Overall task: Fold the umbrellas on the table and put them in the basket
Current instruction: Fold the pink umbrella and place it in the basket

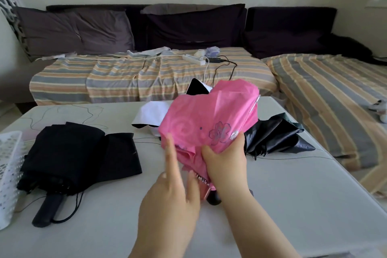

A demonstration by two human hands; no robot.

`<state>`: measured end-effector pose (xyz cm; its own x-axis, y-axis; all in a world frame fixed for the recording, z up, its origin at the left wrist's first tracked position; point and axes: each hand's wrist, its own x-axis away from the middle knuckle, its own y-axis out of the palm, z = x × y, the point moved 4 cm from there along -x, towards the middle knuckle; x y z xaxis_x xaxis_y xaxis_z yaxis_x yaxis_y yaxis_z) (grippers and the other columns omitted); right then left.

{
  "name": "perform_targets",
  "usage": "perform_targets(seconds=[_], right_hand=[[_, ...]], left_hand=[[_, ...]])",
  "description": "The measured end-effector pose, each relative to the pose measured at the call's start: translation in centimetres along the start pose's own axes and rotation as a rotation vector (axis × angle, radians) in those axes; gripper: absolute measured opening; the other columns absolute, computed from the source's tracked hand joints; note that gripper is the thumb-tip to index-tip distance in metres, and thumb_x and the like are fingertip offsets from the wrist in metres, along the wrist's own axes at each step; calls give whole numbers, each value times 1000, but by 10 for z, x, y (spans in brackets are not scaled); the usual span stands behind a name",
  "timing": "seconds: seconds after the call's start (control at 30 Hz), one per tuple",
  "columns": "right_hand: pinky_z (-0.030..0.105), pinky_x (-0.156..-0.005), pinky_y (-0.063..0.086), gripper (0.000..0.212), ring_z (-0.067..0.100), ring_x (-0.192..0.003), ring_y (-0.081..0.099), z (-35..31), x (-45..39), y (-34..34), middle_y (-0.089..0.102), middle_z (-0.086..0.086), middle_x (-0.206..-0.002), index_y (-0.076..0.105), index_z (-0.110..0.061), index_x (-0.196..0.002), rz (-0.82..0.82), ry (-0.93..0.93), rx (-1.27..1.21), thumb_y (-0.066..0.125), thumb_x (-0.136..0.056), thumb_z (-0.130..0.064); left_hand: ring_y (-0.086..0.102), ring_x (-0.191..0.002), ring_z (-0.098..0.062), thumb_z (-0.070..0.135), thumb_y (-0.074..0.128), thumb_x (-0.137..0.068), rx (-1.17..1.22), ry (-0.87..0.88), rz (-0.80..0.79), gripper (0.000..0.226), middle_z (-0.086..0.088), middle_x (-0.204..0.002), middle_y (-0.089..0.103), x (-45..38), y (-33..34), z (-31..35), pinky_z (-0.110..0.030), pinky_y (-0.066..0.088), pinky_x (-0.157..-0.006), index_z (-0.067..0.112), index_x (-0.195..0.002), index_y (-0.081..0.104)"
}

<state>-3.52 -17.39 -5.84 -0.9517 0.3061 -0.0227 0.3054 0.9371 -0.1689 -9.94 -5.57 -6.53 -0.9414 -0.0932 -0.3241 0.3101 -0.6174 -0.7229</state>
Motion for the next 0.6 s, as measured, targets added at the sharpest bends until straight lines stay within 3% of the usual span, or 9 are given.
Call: perform_targets(seconds=[0.07,0.13,0.2,0.27,0.3,0.43,0.53,0.6], right_hand=[[1,-55,38,71,-6,-73,49,-2,0,-3,57,-9,-98,27,-17,-141,-31,-20,13,66,-81,-12],[-3,-60,38,81,-4,-79,52,-3,5,3,55,-10,-105,15,-26,-147,-91,-8,28,65,-84,-15],[8,-79,47,84,7,-97,61,-3,10,9,58,-9,-115,15,-29,-148,-115,-33,-41,67,-83,-16],[34,-94,51,81,12,-108,61,-2,12,13,59,-5,-121,24,-25,-144,-84,-73,-107,70,-77,-22],[40,-96,50,80,13,-110,60,-3,13,13,59,-4,-122,27,-26,-142,-76,-83,-133,69,-74,-27],[43,-101,47,82,11,-113,59,-7,12,9,61,-7,-119,30,-38,-143,-199,-48,-246,60,-68,-52],[41,-97,50,52,17,-100,64,-9,14,3,65,4,-98,35,-49,-140,-334,-22,-240,51,-92,-41],[31,-97,45,30,18,-108,58,-11,11,-7,62,-5,-103,50,-49,-121,-206,-128,-115,49,-95,-33]], left_hand=[[58,-58,-12,60,12,-82,-27,96,-29,61,7,-69,56,6,7,10,-21,39,-51,62,-140,-8],[64,-81,-7,72,-2,-73,183,-2,-107,55,17,-94,58,7,11,16,-20,46,-67,76,-128,-6],[63,-94,-4,80,3,-77,374,-123,-213,45,26,-107,54,0,16,15,-13,47,-70,81,-122,5],[63,-76,1,77,15,-80,533,-157,-171,41,22,-88,60,-6,11,11,-14,50,-60,80,-120,23],[62,-63,1,74,21,-80,575,-147,-146,43,17,-74,62,-9,8,11,-16,49,-53,75,-122,30],[54,-42,-5,63,49,-68,748,-187,-48,57,3,-69,64,-18,1,8,-16,39,-42,52,-124,47],[46,-41,-13,44,64,-69,901,-298,-9,53,3,-50,53,-25,-3,-4,-23,37,-41,43,-121,54],[44,-42,-16,34,64,-74,1028,-374,30,47,-4,-51,48,-29,-6,-13,-23,36,-38,23,-120,62]])
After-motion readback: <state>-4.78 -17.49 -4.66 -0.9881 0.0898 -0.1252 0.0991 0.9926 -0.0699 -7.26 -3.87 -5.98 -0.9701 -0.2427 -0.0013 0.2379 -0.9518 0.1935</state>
